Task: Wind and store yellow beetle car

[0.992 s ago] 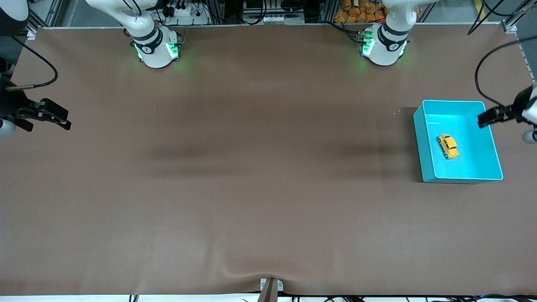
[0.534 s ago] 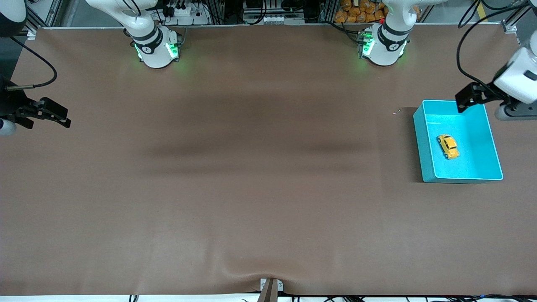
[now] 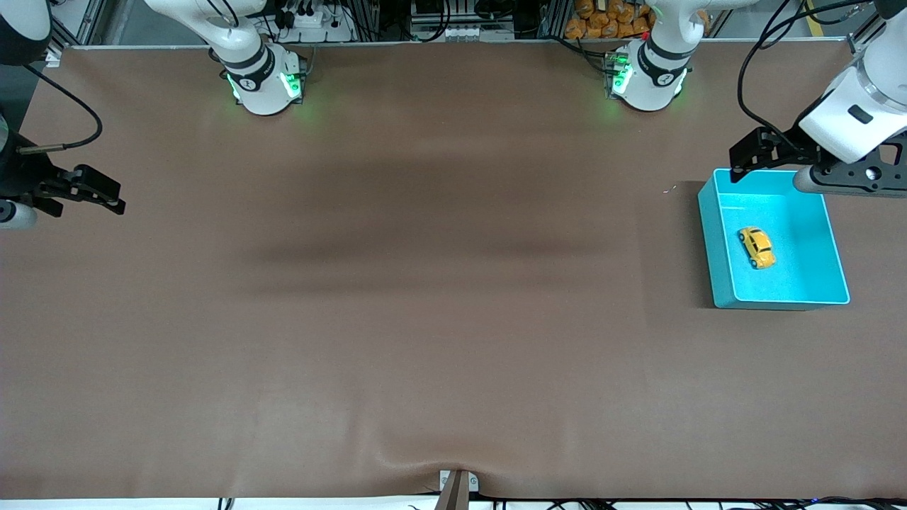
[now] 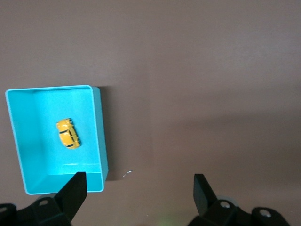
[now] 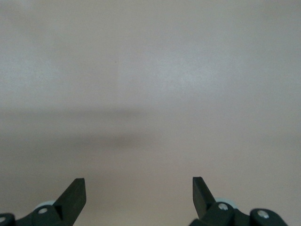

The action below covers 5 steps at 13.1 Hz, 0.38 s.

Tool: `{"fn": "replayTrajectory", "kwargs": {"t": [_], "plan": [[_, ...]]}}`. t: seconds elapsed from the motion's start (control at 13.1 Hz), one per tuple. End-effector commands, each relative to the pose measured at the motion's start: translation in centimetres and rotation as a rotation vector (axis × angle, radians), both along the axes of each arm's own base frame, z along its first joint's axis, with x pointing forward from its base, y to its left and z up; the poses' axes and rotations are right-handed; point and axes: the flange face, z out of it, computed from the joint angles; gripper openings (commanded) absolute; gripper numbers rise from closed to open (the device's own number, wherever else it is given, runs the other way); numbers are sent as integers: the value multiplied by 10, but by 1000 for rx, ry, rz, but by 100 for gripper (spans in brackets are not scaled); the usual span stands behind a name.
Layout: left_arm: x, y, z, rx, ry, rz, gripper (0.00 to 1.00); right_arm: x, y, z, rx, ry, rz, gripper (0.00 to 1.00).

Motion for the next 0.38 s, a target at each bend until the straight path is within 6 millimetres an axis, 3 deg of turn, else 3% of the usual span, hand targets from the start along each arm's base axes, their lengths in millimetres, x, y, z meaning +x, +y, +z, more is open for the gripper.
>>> {"fn": "replayTrajectory", "kwargs": {"t": [0.0,0.31], "plan": [[-3,2,8,-19,-2,-4,100,-12,2,5,4,20,9,100],[-3,7,6,-16,6,2,100,-15,8,7,46,32,10,100]]}}
